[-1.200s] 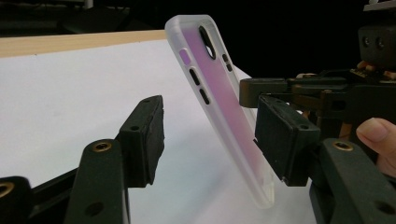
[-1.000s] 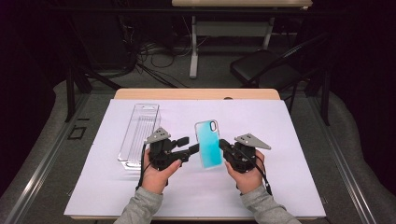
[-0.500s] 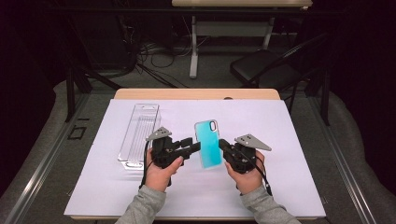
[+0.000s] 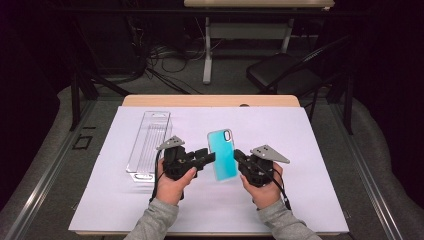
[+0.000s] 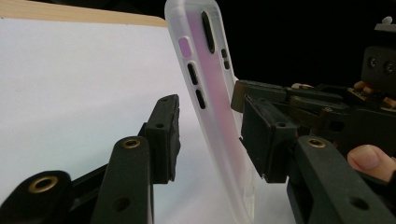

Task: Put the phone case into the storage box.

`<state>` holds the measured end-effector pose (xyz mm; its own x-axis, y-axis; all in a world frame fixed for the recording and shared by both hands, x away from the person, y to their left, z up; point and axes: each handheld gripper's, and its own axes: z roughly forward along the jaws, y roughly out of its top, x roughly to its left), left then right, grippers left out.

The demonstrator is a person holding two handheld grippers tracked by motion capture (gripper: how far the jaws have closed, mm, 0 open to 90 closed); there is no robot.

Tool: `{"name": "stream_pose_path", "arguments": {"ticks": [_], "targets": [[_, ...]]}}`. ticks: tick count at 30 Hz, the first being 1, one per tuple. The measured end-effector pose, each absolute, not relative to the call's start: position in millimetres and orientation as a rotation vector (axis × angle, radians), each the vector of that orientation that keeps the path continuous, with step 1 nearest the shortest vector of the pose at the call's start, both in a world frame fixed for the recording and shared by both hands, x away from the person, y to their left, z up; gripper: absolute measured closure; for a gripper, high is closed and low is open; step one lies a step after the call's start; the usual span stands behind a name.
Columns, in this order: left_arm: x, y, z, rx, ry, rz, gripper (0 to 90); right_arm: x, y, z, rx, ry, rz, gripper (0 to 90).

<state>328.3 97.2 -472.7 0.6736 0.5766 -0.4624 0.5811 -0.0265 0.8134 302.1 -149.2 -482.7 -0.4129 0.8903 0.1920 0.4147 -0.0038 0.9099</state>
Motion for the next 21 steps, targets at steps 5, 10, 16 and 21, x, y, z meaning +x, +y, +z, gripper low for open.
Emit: {"name": "stream_pose_path", "arguments": {"ticks": [5, 10, 16, 21], "targets": [[328.2, 96.1, -475.5, 1.689, 0.961, -0.031, 58.1, 301.7, -149.5, -482.2, 1.342, 1.823, 1.414, 87.5], [328.6, 94.4, -478.1, 1.690, 0.973, -0.081, 58.2, 301.6, -149.6, -481.9, 1.336, 1.815, 1.418, 87.4], [328.3, 92.2, -479.0, 1.687, 0.973, -0.094, 61.2, 301.1, -149.6, -481.6, 1.334, 1.815, 1.421, 87.3], [328.2, 88.7, -480.0, 1.680, 0.979, -0.120, 63.5, 301.0, -149.5, -481.6, 1.329, 1.813, 1.425, 87.3]]}}
